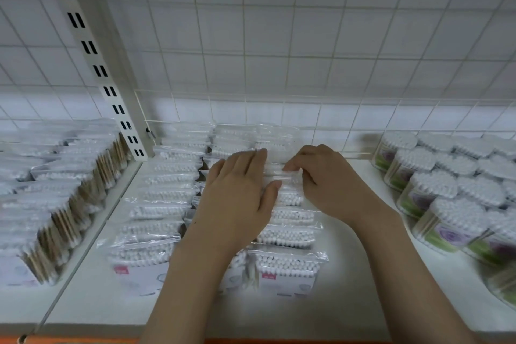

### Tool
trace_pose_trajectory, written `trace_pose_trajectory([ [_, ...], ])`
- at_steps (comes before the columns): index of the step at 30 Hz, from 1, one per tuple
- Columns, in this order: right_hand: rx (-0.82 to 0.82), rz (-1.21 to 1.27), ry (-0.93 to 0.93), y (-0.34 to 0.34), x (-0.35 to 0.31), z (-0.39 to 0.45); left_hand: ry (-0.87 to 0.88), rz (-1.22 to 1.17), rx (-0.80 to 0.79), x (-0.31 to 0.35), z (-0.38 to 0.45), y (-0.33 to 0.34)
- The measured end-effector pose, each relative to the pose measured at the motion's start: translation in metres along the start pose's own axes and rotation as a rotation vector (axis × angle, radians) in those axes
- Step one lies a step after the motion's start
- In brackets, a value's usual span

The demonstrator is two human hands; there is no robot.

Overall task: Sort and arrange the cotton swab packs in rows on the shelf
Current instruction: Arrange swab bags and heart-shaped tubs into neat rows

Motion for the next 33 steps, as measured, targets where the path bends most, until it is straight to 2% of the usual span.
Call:
trace_pose_trajectory([
  [6, 0.013, 0.022, -0.013, -0.002, 0.003, 0.003, -0.033, 0.045, -0.083, -0.005, 0.003, 0.013],
  [12, 0.138, -0.031, -0.005, -0.007, 0.010, 0.018, -0.036, 0.064, -0.083, -0.002, 0.000, 0.010],
  [18, 0.033, -0.108, 0.013, 0.002, 0.015, 0.034, -0.037, 0.055, -0.083, -0.001, -0.003, 0.008],
  [33, -0.134, -0.068, 0.009, 0.002, 0.014, 0.047, -0.047, -0.014, -0.096, -0.001, -0.001, 0.011],
])
Point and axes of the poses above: each hand's wrist, its own z-axis towards the middle knuckle, its own y-axis out of the palm, x = y × z, the point moved 7 cm from there along z, towards the middle knuckle, and after that the axes turned 5 degrees about x, right-handed, at the moved point
